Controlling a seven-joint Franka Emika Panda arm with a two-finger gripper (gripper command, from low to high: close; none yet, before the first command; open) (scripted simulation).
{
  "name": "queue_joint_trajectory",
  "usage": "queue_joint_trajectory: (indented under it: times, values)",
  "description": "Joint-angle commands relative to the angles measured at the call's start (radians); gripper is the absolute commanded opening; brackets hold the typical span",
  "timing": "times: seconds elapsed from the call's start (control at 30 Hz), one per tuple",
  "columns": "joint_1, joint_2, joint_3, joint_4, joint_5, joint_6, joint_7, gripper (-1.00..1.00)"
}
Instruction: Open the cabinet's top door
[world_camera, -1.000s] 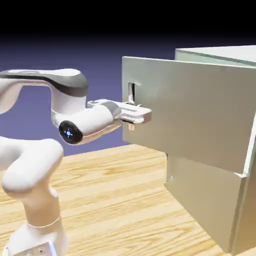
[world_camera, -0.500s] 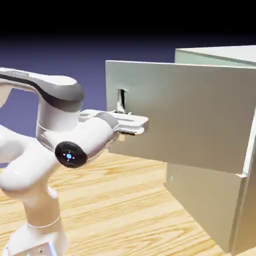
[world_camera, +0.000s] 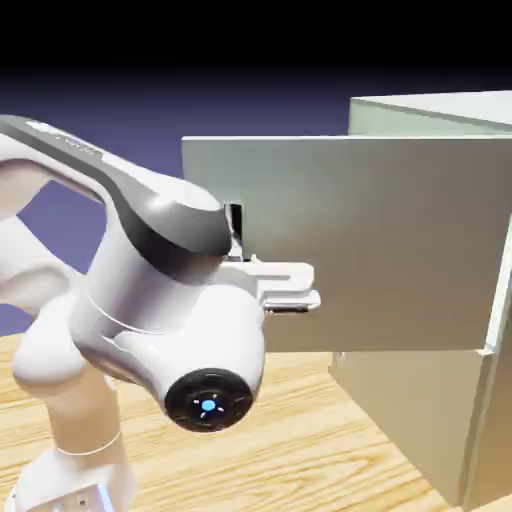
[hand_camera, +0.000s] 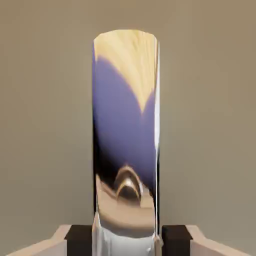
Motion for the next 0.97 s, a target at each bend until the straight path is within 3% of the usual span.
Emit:
queue_joint_trajectory:
  times: [0.0, 0.37, 0.63, 0.93]
  values:
    - [0.029, 0.036, -0.033, 0.036, -0.01, -0.036, -0.021, -1.0]
    - [0.304, 0.379, -0.371, 0.309, -0.054, -0.34, -0.254, -1.0]
    - [0.594, 0.304, -0.628, 0.338, -0.08, -0.31, -0.203, -1.0]
    - [0.921, 0.08, -0.849, 0.467, -0.164, -0.273, -0.06, -1.0]
